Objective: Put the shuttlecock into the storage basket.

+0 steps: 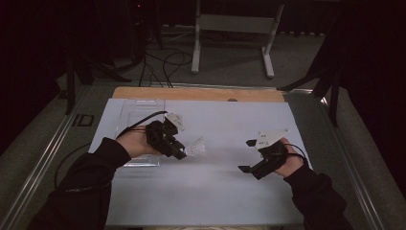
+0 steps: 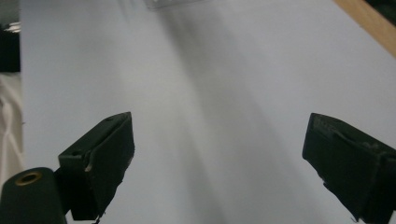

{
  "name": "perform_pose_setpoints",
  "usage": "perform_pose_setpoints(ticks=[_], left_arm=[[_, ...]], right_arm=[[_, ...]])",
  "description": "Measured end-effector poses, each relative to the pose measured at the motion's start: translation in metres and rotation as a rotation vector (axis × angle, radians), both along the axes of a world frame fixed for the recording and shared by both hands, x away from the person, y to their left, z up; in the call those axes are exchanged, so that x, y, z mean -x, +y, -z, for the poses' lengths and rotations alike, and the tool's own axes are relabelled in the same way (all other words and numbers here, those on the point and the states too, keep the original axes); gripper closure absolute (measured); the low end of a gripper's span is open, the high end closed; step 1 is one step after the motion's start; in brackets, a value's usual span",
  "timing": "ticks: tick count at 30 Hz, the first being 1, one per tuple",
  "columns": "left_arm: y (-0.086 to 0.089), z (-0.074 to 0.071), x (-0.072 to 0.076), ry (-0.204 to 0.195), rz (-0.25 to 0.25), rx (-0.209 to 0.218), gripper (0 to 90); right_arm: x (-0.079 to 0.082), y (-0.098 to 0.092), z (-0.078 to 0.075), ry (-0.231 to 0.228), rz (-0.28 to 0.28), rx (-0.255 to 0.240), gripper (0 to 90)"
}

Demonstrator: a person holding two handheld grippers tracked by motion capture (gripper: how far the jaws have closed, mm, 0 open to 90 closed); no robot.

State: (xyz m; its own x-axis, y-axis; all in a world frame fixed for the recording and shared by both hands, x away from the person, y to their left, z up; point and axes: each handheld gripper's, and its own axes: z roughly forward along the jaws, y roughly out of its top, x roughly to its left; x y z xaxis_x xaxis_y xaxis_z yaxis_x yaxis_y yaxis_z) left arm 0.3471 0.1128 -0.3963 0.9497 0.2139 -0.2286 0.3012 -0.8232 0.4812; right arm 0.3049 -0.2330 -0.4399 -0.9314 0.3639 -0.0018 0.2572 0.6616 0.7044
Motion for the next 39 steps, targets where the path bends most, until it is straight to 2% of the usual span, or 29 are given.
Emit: perform_pose_setpoints(ticks=[9, 11, 12, 23, 24, 39], left_arm=[[0.025, -0.006, -0.002, -0.024, -0.062, 0.002, 65.8], [0.032, -0.006, -0.002, -0.030, -0.080, -0.005, 65.8], [0.035, -0.006, -0.002, -0.022, -0.091, -0.003, 65.8], [0.069, -0.015, 0.002, -0.033, -0.183, -0.008, 65.8], [0.072, -0.016, 0.003, -0.041, -0.195, -0.013, 65.8], [0.123, -0.021, 0.010, -0.051, -0.369, -0.032, 65.8]], right_arm=[[0.008, -0.012, 0.015, -0.001, 0.060, -0.048, 9.3], [0.010, -0.014, 0.018, -0.015, 0.074, -0.050, 9.2], [0.013, -0.017, 0.021, -0.030, 0.097, -0.074, 9.2], [0.025, -0.032, 0.033, -0.055, 0.174, -0.121, 9.3], [0.027, -0.034, 0.035, -0.073, 0.196, -0.125, 9.3], [0.036, -0.043, 0.047, -0.083, 0.239, -0.154, 9.3]])
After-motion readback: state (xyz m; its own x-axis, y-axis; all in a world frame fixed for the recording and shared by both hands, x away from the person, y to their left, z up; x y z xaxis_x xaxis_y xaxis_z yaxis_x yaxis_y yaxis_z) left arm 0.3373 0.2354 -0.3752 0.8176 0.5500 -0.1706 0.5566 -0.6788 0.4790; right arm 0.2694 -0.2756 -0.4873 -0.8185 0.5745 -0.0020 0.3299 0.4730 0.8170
